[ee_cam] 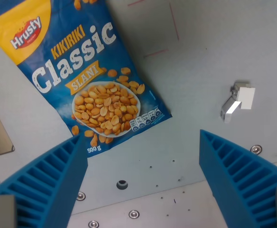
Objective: Move in gripper positive x
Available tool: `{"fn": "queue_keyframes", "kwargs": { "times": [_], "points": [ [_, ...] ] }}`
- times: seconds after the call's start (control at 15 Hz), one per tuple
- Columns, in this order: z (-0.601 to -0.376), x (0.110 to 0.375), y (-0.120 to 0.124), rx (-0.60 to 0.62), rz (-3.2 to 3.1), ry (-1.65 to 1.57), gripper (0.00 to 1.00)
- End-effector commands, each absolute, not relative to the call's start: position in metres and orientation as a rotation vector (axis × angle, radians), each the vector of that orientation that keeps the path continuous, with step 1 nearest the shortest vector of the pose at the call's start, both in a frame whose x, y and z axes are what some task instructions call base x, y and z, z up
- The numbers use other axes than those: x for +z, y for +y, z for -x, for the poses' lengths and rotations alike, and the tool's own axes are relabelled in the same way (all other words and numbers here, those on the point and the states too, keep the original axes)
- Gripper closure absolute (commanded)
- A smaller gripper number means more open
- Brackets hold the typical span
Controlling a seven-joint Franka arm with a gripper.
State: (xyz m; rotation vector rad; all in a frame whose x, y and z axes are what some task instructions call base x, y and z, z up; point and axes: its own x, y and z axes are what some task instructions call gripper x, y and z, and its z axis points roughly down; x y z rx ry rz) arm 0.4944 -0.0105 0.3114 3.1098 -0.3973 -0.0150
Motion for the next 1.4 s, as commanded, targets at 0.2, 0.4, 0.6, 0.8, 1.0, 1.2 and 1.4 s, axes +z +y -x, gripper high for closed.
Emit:
{"fn": "queue_keyframes", "kwargs": {
  "times": [0.2, 0.4, 0.6, 0.8, 1.0, 1.2, 1.4],
  "points": [
    [-0.509, 0.313, -0.014, -0.010, -3.110, -0.398, 0.00],
    [-0.523, 0.313, -0.018, -0.010, -3.110, -0.398, 0.00],
    [-0.538, 0.313, -0.022, -0.010, -3.110, -0.398, 0.00],
    [-0.553, 0.313, -0.026, -0.010, -3.110, -0.398, 0.00],
    [-0.567, 0.313, -0.029, -0.010, -3.110, -0.398, 0.00],
    [-0.582, 0.313, -0.033, -0.010, -3.110, -0.398, 0.00],
    [-0.596, 0.312, -0.037, -0.010, -3.110, -0.398, 0.00]
  ]
}}
